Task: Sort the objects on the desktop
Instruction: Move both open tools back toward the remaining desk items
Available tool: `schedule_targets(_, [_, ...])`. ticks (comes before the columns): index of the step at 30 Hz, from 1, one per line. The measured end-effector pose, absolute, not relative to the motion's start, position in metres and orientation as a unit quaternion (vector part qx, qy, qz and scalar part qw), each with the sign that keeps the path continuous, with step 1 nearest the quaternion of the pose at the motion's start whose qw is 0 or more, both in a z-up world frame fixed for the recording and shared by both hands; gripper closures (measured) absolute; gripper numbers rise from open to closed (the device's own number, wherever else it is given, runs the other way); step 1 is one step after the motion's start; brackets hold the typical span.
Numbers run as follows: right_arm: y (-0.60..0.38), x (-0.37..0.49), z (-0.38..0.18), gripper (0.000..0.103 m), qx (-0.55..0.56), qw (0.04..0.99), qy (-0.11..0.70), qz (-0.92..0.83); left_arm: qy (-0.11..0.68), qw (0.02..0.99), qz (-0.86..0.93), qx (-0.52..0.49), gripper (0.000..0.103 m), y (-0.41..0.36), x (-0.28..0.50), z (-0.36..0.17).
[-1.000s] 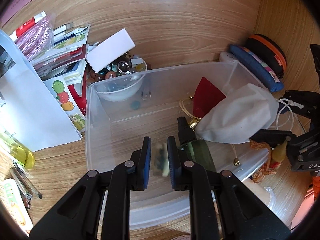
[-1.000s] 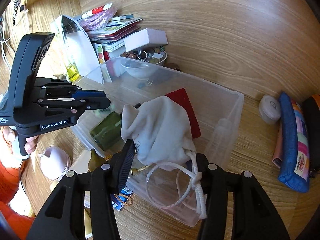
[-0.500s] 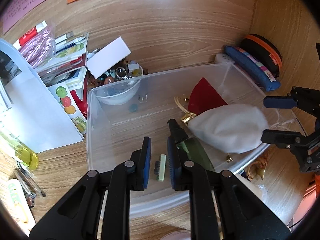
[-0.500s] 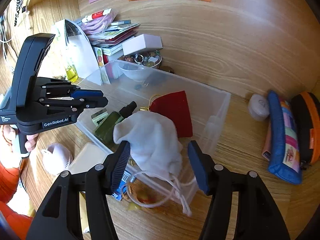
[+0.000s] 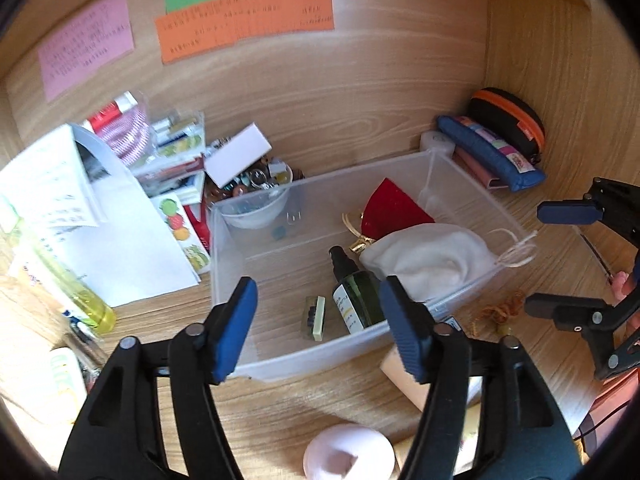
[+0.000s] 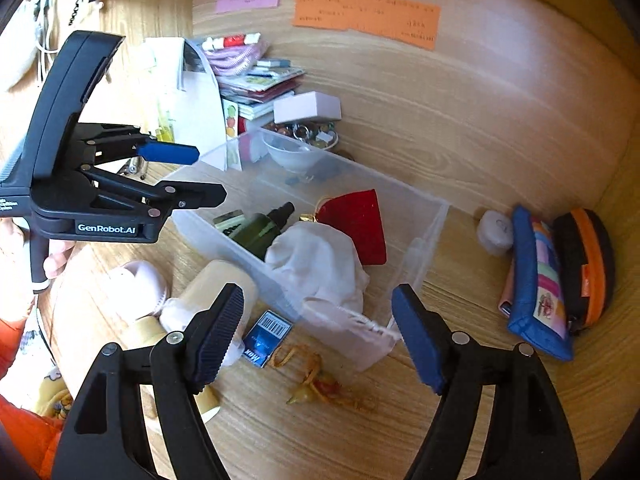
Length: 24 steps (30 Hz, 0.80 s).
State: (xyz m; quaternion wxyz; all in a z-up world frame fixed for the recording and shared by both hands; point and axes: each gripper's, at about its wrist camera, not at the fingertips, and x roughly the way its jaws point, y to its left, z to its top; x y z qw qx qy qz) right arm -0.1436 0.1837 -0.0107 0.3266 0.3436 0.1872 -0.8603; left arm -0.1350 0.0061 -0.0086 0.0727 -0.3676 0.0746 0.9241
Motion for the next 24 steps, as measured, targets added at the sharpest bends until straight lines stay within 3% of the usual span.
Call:
schedule_targets(10, [0.199, -0.104, 0.005, 0.022, 0.308, 0.323, 0.173, -0.878, 0.081, 0.056, 0.935, -0.34, 0.018, 0.007, -0.083, 0.004])
schedule_targets(24, [0.205, -0.071, -0.027, 0.022, 0.33, 0.331, 0.144, -0.872, 0.051, 0.04, 0.919, -0.388, 0.015, -0.017, -0.038, -0.044])
